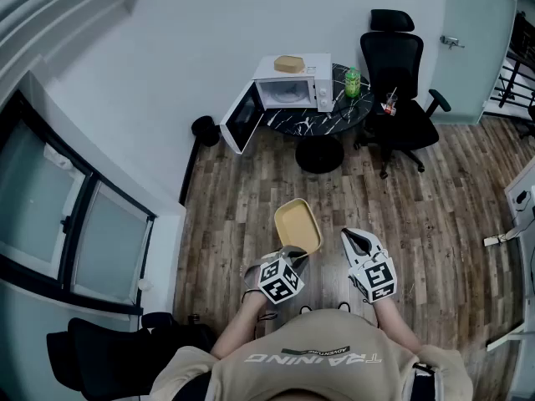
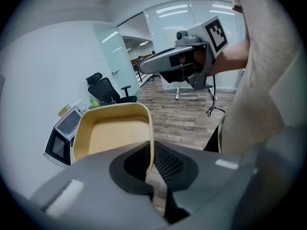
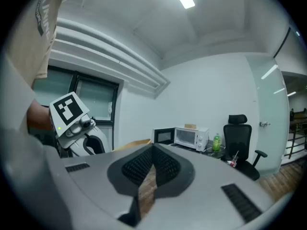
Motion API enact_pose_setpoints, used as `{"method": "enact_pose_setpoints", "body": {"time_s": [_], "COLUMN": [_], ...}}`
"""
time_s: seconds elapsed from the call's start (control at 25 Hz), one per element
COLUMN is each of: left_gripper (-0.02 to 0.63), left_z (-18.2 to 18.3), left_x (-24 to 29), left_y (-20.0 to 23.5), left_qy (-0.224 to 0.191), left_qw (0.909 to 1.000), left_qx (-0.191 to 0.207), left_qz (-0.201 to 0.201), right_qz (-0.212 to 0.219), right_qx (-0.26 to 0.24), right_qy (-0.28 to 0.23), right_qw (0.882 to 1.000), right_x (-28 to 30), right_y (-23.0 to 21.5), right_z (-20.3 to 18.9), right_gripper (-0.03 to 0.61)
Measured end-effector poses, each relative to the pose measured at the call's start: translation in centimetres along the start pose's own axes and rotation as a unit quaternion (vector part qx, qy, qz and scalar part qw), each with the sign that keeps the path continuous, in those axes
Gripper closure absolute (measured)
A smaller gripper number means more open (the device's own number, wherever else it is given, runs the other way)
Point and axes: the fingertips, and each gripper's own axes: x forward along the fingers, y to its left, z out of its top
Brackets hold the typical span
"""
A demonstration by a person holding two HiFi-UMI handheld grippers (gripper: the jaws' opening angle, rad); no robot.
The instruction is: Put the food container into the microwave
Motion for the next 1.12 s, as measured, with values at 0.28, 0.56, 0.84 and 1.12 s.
{"method": "enact_pose_setpoints", "body": {"time_s": [0.28,0.56,0.84,1.12], "left_gripper": [0.597,0.597,0.597,0.597], "left_z": [0.1,-0.6,-2.8,-5.8], "left_x": [0.2,0.3,-0.1,0.8], "left_y": [-0.2,-0.3,0.7,2.4], "left_qy": [-0.001,0.005,0.011,0.005], "left_qw": [1.0,0.9999,0.9994,0.9989], "left_qx": [0.0,-0.014,-0.034,-0.043], "left_qz": [-0.002,0.001,0.0,-0.015], "right_qz": [-0.004,0.01,0.007,-0.014], "right_qx": [-0.004,0.011,0.029,0.053], "right_qy": [0.002,0.009,0.024,0.033], "right_qw": [1.0,1.0,0.999,0.998], "right_x": [-0.2,0.2,2.3,6.2], "right_y": [0.0,0.1,0.5,0.3], "right_z": [-0.2,-1.1,-2.2,-3.1], "right_gripper": [0.569,0.569,0.568,0.569]}}
